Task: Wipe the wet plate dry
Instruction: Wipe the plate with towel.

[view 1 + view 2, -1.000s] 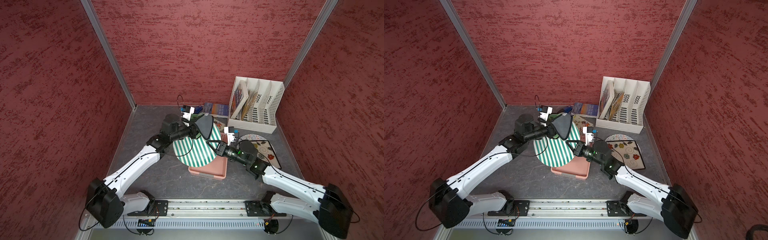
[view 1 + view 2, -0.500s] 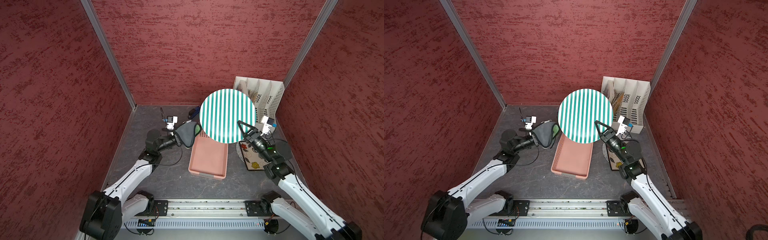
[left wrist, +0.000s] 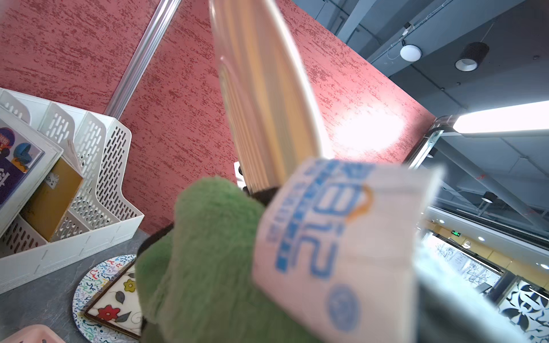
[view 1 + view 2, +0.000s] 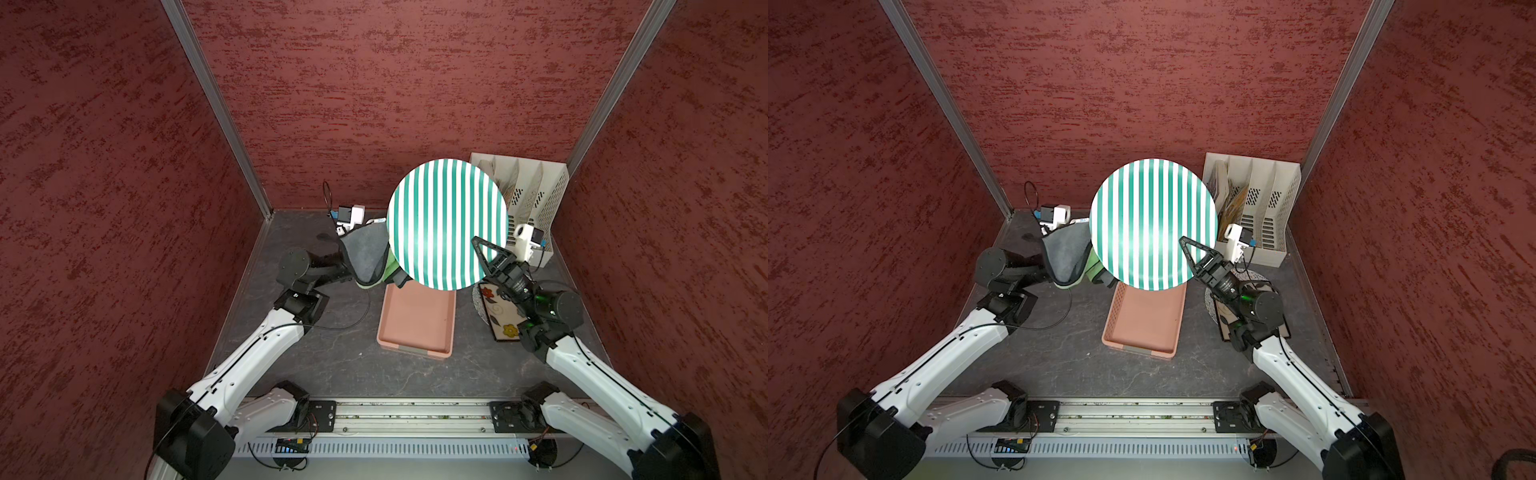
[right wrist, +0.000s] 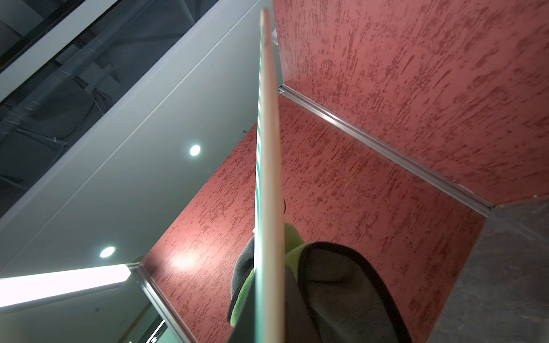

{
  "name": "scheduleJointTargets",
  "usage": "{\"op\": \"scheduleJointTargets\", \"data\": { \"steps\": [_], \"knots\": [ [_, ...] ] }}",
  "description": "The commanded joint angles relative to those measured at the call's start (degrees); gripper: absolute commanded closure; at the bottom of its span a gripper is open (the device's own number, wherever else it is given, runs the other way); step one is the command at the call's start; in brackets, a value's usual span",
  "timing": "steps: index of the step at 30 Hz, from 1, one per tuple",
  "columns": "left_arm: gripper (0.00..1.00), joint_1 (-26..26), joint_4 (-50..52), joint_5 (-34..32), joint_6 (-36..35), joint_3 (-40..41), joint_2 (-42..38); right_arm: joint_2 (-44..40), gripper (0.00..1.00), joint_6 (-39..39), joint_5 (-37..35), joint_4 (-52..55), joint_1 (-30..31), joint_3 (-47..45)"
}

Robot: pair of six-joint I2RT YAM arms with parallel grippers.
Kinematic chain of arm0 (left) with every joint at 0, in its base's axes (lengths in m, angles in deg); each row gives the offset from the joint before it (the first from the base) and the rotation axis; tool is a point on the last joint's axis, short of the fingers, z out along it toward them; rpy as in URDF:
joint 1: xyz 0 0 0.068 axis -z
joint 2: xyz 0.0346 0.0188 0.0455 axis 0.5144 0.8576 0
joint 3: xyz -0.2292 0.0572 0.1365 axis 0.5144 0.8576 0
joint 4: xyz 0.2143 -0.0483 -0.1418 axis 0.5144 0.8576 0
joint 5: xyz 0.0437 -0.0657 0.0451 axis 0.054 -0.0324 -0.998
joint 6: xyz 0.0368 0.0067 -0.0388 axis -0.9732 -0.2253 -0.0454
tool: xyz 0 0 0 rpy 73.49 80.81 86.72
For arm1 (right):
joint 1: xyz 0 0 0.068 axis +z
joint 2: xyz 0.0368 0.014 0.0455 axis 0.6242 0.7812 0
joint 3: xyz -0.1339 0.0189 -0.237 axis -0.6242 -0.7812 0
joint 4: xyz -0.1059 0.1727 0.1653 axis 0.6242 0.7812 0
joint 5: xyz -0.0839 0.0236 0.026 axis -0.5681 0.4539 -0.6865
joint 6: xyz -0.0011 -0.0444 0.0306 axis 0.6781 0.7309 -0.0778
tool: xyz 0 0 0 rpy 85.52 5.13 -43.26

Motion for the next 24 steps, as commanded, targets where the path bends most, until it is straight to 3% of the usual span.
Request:
{"op": "scheduleJointTargets", "data": {
  "steps": [1, 6, 10, 14, 17, 21, 24],
  "knots": [
    [1.0, 2.51, -1.3, 0.67, -2.38, -3.67, 2.14, 3.49, 1.0, 2.65, 4.22, -3.64, 5.49, 0.13],
    [1.0, 9.29, -8.01, 1.56, 0.35, -5.33, 8.09, 11.99, 1.0, 5.15, 4.05, -6.57, 10.61, 5.7],
    [1.0, 15.78, -15.94, 1.37, 3.22, -3.21, 12.54, 15.29, 1.0, 3.24, -0.46, -7.21, 6.64, 10.26],
    [1.0, 12.69, -19.96, -0.4, 6.27, 2.55, 10.23, 13.28, 1.0, -2.29, -4.64, -8.81, -0.55, 9.35],
    [1.0, 7.95, -15.46, -0.8, 5.03, 0.86, 6.52, 7.27, 1.0, 2.02, -1.85, -0.44, -3.37, 6.8],
    [1.0, 4.96, -7.42, -0.58, 0.29, -7.1, 5.96, 2.16, 1.0, 11.55, 2.21, 5.19, 3.82, 2.39],
    [1.0, 4.97, -9.59, 0.18, 1.27, -11.2, 9.23, 4.69, 1.0, 13.92, 3.54, 2.6, 10.72, 0.69]
  ]
}}
